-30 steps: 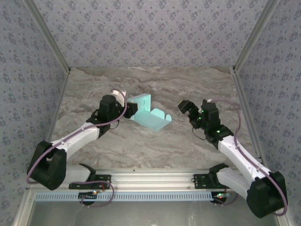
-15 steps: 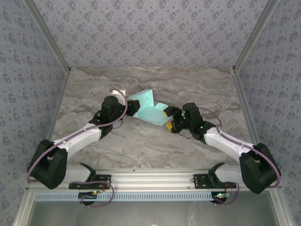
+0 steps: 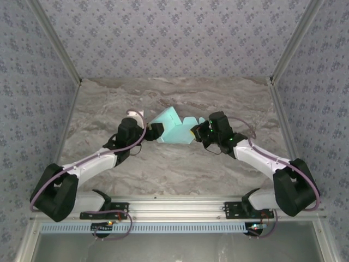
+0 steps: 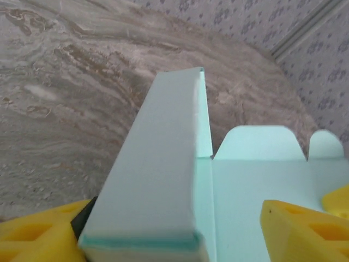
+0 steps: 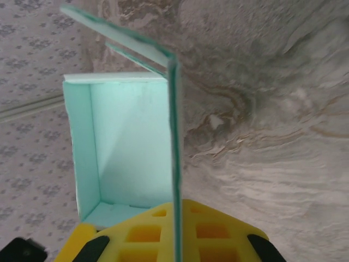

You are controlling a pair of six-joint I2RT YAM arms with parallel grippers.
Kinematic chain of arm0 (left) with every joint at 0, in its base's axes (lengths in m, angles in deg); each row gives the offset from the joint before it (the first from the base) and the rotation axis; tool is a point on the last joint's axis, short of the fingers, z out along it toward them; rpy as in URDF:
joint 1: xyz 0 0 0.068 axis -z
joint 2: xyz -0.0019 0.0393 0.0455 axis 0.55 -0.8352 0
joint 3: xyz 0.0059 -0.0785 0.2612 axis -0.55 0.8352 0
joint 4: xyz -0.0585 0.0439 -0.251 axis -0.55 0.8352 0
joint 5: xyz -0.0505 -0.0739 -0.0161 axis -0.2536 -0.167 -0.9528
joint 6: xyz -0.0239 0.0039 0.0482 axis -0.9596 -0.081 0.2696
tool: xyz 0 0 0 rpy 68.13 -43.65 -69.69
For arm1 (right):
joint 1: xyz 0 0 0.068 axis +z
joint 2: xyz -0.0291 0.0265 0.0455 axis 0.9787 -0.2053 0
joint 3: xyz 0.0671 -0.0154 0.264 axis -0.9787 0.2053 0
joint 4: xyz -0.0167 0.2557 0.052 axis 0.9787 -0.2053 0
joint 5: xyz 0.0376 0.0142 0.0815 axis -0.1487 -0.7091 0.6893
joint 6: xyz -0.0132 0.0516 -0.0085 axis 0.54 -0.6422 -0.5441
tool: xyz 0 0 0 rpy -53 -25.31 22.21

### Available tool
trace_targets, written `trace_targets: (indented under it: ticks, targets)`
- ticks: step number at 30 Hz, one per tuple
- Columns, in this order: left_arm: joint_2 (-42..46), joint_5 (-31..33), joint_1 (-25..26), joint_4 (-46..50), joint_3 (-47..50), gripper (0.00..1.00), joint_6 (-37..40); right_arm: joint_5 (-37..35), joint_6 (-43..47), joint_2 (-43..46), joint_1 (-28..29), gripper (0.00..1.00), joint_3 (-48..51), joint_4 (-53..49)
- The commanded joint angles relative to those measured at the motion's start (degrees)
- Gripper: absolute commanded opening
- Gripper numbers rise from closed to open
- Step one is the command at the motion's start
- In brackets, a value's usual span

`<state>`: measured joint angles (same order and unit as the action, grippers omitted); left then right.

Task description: Fold the paper box

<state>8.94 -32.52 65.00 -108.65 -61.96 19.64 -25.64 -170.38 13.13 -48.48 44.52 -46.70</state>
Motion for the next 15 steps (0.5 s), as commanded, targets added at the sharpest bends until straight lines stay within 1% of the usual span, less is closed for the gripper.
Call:
trace_targets:
  ticks: [1, 3, 4, 7, 10, 12, 15]
  targets:
    - [4.1, 1.3, 0.1, 3.9, 0.4, 0.88, -2.2, 0.0, 10.8, -1.1, -2.1, 0.00, -4.2, -8.6]
    - [6.5, 1.6, -0.5, 8.7, 0.2, 0.95, -2.3, 0.7, 18.3, -1.8, -3.1, 0.00, -7.0, -13.5]
    - [7.9, 2.2, -0.9, 12.2, -0.7, 0.99, -2.5, 0.6, 24.3, -2.4, -3.3, 0.00, -9.9, -17.9]
    - [10.9, 2.1, -2.8, 22.1, -3.9, 0.99, -1.1, -2.1, 39.6, -4.5, -3.1, 0.00, -17.9, -29.6]
    - [12.0, -0.2, -4.3, 28.9, -7.6, 0.99, 1.8, -3.4, 52.3, -6.3, -3.0, 0.00, -22.2, -35.7]
    - [11.8, -0.5, -4.6, 32.0, -9.6, 0.99, 4.5, -3.7, 59.7, -7.6, -2.5, 0.00, -24.3, -39.2]
    - [11.1, 0.2, -5.3, 34.4, -11.0, 0.99, 6.3, -7.3, 68.9, -10.9, -0.5, 0.00, -30.1, -46.3]
